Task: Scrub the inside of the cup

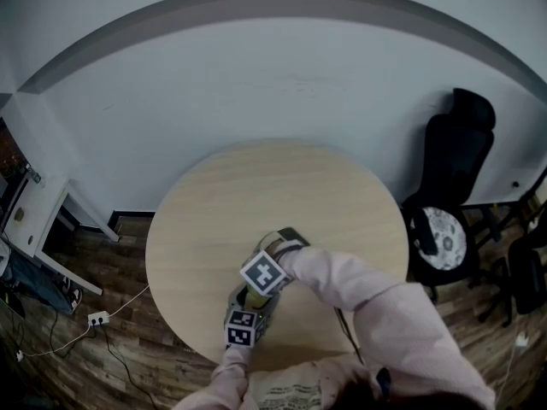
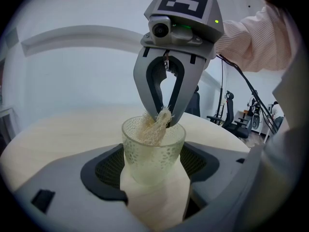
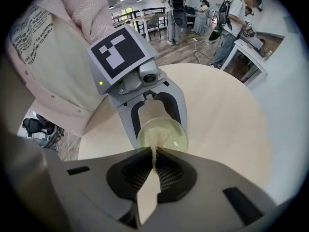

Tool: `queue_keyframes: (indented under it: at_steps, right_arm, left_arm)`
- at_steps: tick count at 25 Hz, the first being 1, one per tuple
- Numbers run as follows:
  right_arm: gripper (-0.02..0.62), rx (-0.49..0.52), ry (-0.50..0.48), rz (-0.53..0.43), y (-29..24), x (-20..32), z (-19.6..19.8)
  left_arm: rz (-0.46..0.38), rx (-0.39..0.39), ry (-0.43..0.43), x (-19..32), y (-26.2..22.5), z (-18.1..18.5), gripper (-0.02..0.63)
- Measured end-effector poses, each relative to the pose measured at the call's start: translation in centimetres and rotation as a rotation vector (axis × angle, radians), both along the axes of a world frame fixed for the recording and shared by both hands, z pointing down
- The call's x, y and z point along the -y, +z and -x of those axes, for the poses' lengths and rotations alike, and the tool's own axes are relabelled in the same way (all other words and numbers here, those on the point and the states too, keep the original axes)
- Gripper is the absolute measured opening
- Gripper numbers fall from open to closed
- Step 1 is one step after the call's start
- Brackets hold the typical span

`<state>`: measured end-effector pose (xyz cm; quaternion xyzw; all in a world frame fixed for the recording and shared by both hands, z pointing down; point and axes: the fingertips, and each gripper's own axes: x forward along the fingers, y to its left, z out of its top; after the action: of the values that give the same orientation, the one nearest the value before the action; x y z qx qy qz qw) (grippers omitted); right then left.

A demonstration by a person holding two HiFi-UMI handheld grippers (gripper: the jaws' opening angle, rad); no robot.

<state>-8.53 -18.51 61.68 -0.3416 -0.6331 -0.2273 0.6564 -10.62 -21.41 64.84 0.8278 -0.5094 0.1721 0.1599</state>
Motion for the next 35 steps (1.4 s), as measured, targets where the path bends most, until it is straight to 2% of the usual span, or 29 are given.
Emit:
queue_keyframes:
  at_steps: [6, 11, 21, 35]
  right_arm:
    - [0.026, -0.009, 0.094, -0.003, 0.1, 0.2, 0.7]
    - [0.026, 0.057, 0.128, -0.029, 1.2, 1.6, 2.7]
    - [0.026, 0.026, 0.234, 0.033, 0.9, 0.8, 2.5]
    - [0.026, -0.003, 0.462, 0.184, 0.8, -0.1, 2.7]
  left_arm:
    - [0.004, 0.001, -0.002, 0.0, 0.1, 0.1, 0.362]
    - [0.005, -0.002, -0.003, 0.0, 0.1, 0.0, 0.362]
    - [0.007, -0.007, -0.006, 0.0, 0.1, 0.0, 0.362]
    - [0.008, -0.008, -0.008, -0.1, 0.2, 0.1, 0.362]
